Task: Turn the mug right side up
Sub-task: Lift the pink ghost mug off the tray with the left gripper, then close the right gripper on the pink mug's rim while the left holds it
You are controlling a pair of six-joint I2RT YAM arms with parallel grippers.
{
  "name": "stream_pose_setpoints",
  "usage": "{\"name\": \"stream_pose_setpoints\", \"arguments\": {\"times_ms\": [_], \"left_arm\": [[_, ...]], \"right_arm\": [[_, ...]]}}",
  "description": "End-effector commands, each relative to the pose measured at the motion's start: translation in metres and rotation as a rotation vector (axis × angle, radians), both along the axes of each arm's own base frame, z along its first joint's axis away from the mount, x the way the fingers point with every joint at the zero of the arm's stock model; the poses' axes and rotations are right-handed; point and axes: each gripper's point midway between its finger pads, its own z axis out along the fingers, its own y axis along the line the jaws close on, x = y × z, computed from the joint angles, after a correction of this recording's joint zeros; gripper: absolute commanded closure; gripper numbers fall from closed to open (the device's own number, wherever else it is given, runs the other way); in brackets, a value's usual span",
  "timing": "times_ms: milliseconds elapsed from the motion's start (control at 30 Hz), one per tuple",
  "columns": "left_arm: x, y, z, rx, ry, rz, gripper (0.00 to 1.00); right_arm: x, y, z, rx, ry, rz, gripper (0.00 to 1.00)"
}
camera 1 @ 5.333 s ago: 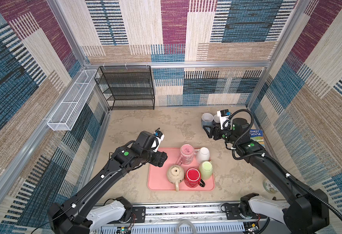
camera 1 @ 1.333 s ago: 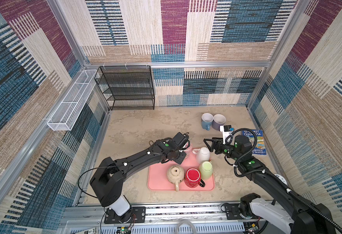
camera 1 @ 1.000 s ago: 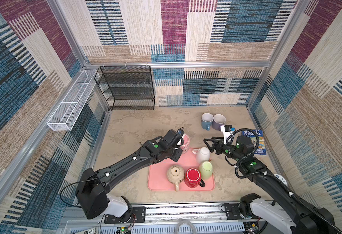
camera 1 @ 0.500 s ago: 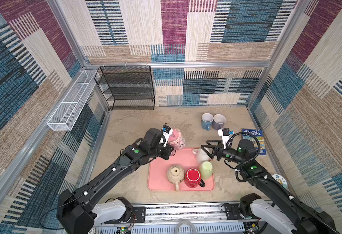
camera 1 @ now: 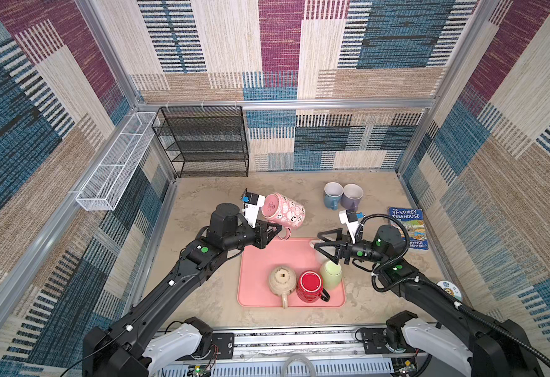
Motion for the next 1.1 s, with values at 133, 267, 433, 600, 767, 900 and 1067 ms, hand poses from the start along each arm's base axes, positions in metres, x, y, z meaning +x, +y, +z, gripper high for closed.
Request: {"name": "stream_pose_setpoints", "arguments": {"times_ms": [133, 267, 433, 600, 767, 900, 1067], "left_arm": [[-0.005, -0.012, 0.068, -0.272, -0.151, -0.11, 1.0], [-0.004, -0.012, 0.075, -0.316, -0.156, -0.129, 1.0], [-0.003, -0.011, 0.083, -0.348, -0.17, -0.141, 1.0], [-0.001, -0.011, 0.081, -0.358, -0.169, -0.146, 1.0], [0.0, -0.011, 0.082, -0.38, -0.175, -0.152, 1.0], [0.001, -0.01, 0.085, -0.401, -0.181, -0.156, 1.0], [0.001, -0.01, 0.087, -0.423, -0.187, -0.164, 1.0]], "right_arm": [[0.0, 0.015, 0.034, 0.135, -0.024, 0.072, 0.17], [0.006, 0.024, 0.043, 0.185, -0.008, 0.104, 0.21], [0.007, 0.033, 0.055, 0.24, -0.016, 0.146, 0.24], [0.011, 0.043, 0.066, 0.28, -0.021, 0.182, 0.26], [0.012, 0.053, 0.07, 0.305, -0.02, 0.216, 0.29], [0.016, 0.054, 0.078, 0.34, -0.034, 0.208, 0.33], [0.021, 0.055, 0.084, 0.379, -0.04, 0.205, 0.37]]}}
